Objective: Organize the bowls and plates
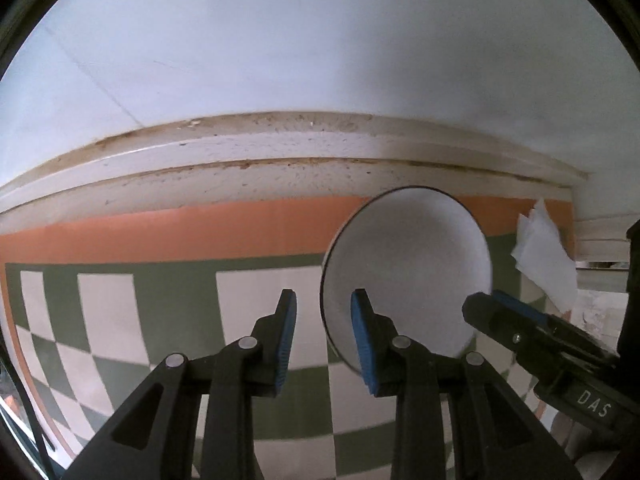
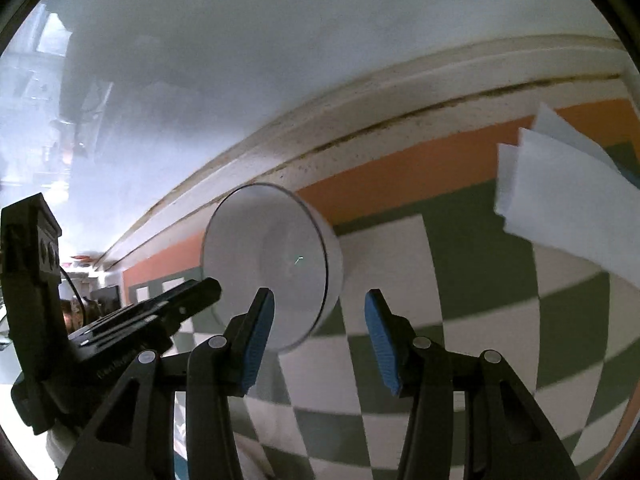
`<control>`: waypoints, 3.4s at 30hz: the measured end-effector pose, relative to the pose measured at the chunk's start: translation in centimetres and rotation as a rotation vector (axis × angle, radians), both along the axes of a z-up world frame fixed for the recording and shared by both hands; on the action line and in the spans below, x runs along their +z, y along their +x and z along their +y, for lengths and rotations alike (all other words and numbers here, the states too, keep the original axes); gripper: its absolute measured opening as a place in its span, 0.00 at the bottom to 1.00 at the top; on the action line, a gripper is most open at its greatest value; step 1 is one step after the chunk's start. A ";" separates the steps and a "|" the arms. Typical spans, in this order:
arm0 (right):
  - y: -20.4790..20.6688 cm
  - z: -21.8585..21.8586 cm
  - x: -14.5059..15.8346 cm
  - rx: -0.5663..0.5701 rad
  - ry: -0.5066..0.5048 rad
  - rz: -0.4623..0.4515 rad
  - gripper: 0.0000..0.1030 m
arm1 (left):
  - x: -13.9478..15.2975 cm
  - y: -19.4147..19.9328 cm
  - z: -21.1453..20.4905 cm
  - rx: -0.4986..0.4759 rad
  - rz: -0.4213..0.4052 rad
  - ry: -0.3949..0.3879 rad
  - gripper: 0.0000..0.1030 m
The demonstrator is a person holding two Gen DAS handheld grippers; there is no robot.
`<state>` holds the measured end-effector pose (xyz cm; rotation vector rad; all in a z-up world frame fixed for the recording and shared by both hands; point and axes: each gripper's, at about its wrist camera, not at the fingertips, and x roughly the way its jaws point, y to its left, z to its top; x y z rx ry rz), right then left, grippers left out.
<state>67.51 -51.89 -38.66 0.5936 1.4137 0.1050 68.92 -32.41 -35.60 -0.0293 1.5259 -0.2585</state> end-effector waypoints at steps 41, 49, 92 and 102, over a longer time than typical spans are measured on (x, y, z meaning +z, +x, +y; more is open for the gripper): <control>-19.7 3.0 12.8 0.028 -0.099 -0.130 0.10 | 12.3 -19.2 1.5 -0.133 -0.146 -0.068 0.10; -25.4 3.8 12.7 0.016 -0.099 -0.106 0.10 | 10.8 -23.5 1.8 -0.158 -0.112 -0.067 0.10; -28.3 5.1 4.6 0.079 -0.097 0.090 0.13 | 3.9 -26.7 0.7 -0.145 0.015 0.059 0.17; -29.8 6.0 8.2 0.123 -0.156 0.025 0.27 | 8.9 -28.9 2.3 -0.147 -0.072 0.019 0.39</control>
